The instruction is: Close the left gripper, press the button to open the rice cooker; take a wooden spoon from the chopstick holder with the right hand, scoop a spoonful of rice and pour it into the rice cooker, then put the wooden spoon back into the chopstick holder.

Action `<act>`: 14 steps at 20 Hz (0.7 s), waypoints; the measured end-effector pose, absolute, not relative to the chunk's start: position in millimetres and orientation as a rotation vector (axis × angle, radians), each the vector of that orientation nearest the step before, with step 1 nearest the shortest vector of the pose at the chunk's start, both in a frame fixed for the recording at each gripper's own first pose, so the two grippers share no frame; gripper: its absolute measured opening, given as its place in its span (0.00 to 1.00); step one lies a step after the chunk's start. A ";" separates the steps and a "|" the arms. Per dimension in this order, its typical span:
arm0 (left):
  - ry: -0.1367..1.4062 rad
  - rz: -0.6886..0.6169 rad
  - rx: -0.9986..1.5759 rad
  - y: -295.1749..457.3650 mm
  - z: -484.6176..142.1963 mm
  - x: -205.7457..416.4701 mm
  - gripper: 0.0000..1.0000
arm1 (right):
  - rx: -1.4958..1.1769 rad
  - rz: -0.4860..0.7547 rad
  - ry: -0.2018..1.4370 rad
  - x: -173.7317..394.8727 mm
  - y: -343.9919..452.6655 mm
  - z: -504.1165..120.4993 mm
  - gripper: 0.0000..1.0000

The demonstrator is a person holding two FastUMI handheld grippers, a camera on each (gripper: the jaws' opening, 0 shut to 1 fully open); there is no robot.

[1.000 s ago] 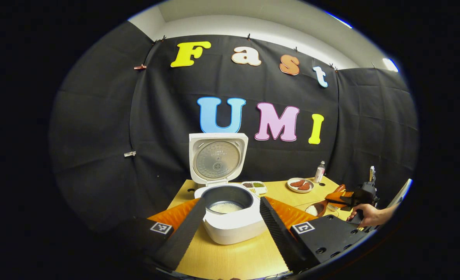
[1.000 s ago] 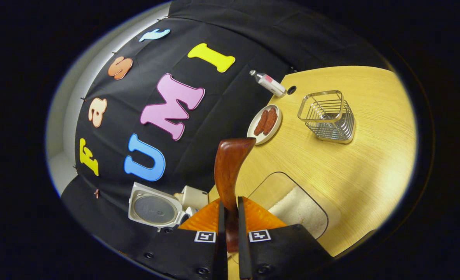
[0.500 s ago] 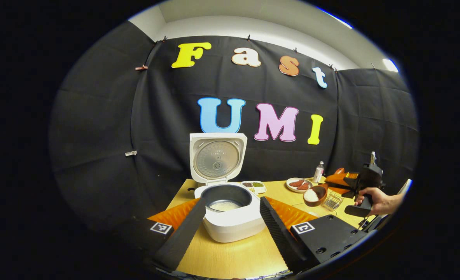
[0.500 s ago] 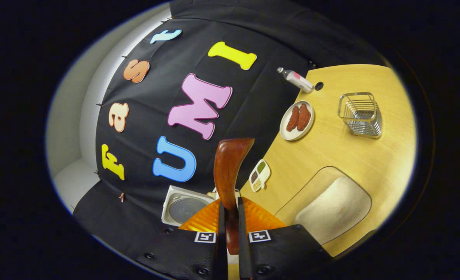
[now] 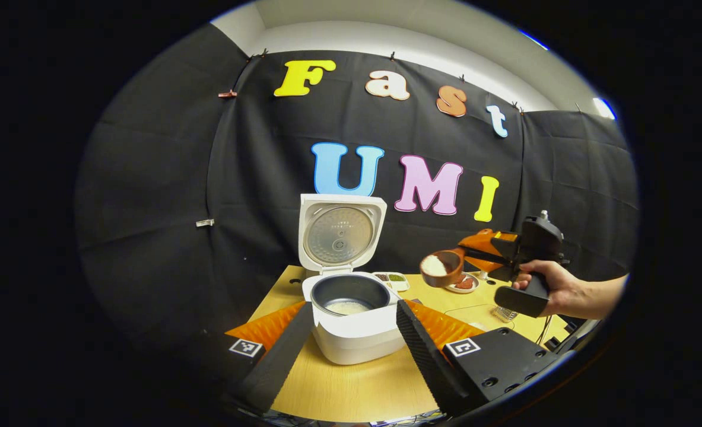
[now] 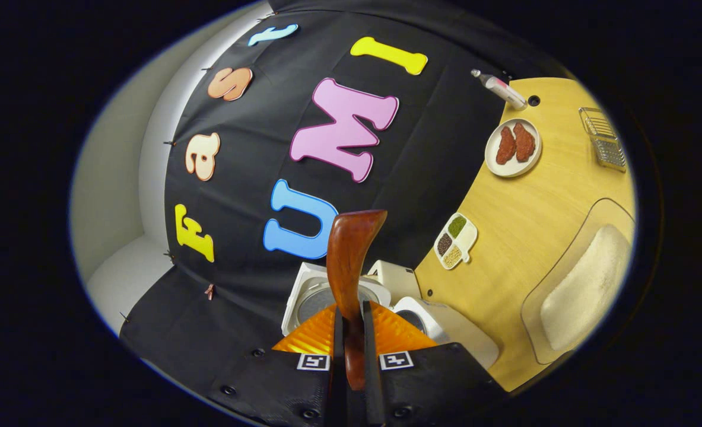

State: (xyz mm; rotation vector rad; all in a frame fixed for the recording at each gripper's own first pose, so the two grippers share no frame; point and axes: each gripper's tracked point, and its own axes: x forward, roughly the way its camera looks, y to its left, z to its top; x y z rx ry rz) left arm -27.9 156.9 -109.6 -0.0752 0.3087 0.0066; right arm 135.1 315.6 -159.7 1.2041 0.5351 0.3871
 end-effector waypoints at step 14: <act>0.334 0.073 -0.124 190.0 -124.9 -31.4 0.97 | 0.700 0.479 0.523 181.4 445.5 -195.9 0.16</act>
